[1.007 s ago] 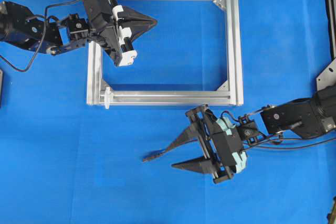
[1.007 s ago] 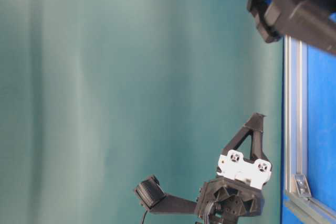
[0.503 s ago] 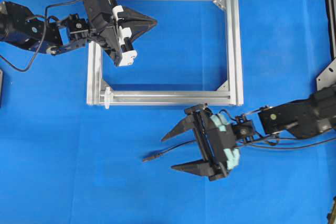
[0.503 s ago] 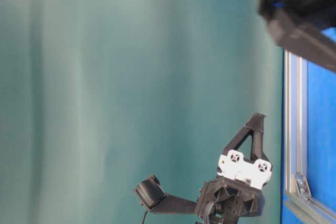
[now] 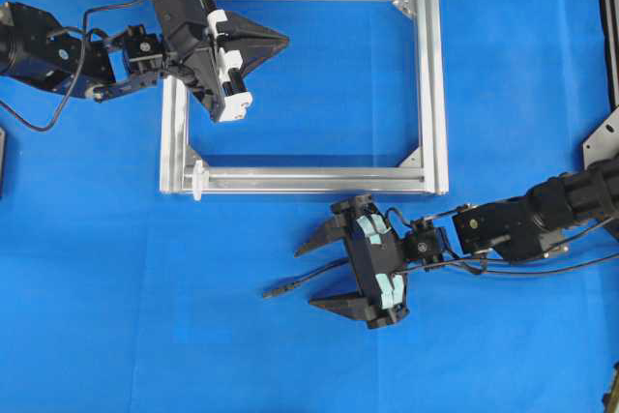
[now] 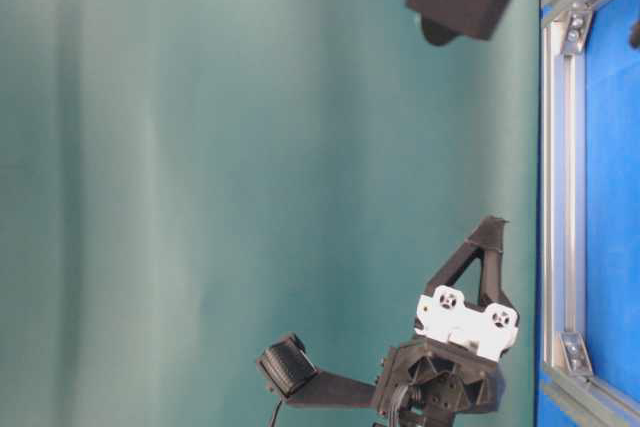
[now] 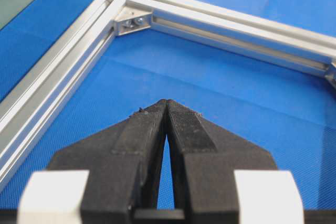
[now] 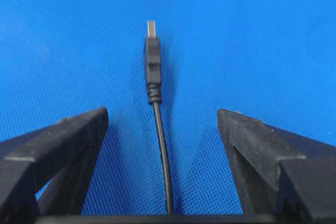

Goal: Insert the wire through the string loop located on the left side.
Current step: 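Lower the open right gripper over the black USB cable near its plug, then close the right gripper on the cable just behind the USB plug and lift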

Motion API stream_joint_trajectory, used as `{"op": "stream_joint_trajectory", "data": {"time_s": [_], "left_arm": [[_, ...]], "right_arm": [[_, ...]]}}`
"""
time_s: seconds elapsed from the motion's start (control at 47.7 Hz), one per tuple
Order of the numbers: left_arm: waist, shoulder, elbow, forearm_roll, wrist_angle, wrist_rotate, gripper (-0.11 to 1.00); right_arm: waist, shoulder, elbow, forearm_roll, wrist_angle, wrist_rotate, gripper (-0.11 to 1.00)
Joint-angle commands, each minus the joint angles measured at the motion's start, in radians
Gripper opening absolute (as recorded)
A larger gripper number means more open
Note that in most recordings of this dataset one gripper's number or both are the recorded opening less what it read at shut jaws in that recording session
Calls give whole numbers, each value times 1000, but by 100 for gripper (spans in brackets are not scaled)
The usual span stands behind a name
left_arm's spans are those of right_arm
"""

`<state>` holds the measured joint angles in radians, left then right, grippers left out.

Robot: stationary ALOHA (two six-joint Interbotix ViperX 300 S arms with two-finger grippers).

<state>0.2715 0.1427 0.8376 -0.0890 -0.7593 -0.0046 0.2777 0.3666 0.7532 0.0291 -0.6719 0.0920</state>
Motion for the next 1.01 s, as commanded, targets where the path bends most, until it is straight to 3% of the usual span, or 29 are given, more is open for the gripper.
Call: {"op": "stream_joint_trajectory", "data": {"time_s": [0.0,0.168,0.273,0.441,0.545,0.986], "left_arm": [[0,-29,-8,3,-3,2,0],[2,-28,-8,2,-3,2,0],[2,-29,-8,2,-3,2,0],[2,-29,-8,3,-3,2,0],[2,-29,-9,2,-3,2,0],[2,-29,-9,2,0,2,0]], "right_arm": [[2,-9,-9,12,-9,-3,86],[2,-11,-8,15,-17,-3,79],[2,-11,-6,14,-18,-5,67],[-5,-15,6,12,-23,-6,21],[-6,-17,12,11,-29,-6,2],[-6,-38,9,6,-23,-8,0]]}}
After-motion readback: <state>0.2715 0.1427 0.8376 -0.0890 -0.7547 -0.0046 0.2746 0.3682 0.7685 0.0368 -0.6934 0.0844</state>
